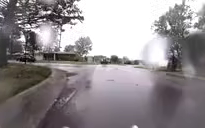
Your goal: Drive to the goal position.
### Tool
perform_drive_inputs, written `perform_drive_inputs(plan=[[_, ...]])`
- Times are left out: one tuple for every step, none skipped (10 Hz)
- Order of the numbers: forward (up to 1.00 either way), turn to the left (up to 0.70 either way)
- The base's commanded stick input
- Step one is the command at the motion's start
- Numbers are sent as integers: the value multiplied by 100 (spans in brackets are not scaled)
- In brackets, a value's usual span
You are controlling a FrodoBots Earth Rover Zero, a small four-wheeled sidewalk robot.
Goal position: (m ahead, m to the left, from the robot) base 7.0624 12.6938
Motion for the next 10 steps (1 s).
perform_drive_inputs(plan=[[50, -1], [50, -1], [50, -1], [50, -1], [50, -1], [50, -1], [50, -1], [50, -1], [50, -1], [50, -1]])
